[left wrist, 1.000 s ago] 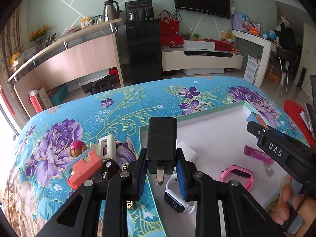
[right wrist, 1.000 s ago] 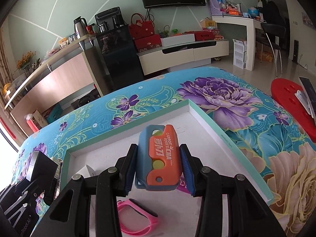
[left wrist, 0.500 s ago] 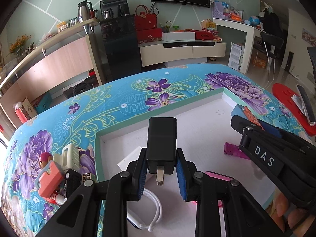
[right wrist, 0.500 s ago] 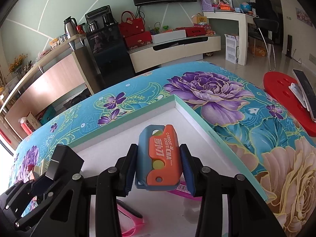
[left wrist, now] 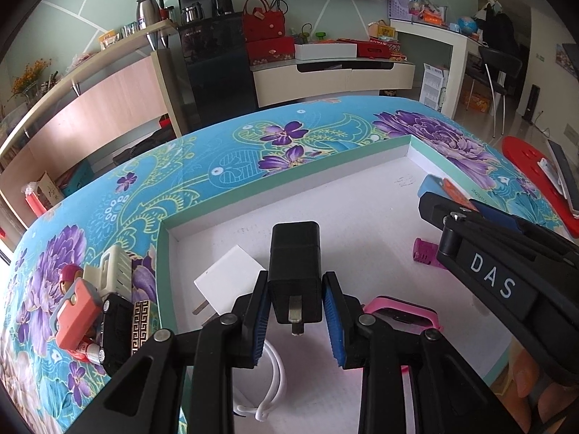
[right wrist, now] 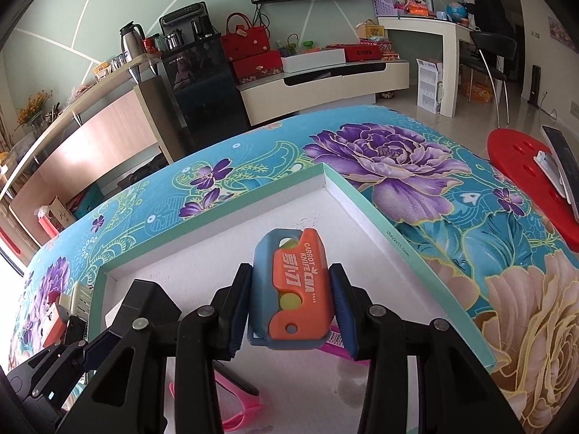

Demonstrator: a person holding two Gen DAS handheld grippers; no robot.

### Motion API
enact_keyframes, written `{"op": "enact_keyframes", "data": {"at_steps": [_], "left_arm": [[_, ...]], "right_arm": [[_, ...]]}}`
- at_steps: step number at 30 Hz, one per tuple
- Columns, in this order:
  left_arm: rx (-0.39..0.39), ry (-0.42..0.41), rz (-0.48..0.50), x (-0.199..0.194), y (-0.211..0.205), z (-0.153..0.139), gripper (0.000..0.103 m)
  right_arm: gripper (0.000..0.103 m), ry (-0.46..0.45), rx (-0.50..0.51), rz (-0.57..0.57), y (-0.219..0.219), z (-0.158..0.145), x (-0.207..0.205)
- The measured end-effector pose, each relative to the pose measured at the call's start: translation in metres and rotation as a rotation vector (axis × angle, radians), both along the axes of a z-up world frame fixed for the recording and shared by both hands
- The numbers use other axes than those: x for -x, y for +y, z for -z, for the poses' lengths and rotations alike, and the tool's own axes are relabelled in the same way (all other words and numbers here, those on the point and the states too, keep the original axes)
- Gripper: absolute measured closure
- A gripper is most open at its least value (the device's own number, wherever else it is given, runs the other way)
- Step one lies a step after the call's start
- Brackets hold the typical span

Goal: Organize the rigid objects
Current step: 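Carry both items over the tray and open the right tool to drop the carrot knife, then lower the black charger into the tray and open the left tool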

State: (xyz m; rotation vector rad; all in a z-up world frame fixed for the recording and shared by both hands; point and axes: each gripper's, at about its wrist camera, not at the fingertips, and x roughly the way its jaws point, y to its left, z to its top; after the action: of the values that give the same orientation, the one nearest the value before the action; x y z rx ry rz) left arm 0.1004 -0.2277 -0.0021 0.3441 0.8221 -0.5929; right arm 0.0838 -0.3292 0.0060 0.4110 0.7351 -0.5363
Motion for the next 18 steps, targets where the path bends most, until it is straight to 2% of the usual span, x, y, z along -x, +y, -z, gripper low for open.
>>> {"op": "enact_keyframes", "data": {"at_steps": [6,13,18], "left_arm": [[0.004,0.0,-0.004,0.001,0.002,-0.003,0.071],[0.034,-0.031,-0.019,0.002,0.014,-0.02,0.053],[0.068,-0.046,-0.094,-0.008,0.037,-0.032,0.044]], "right_arm": [[0.059,-0.007,0.012,-0.022,0.004,-0.002,-0.001],[0.058,-0.023,0.024,-0.019,0.005,-0.006,0.0],[0.058,-0.025,0.022,-0.021,0.005,-0.007,0.0]]}}
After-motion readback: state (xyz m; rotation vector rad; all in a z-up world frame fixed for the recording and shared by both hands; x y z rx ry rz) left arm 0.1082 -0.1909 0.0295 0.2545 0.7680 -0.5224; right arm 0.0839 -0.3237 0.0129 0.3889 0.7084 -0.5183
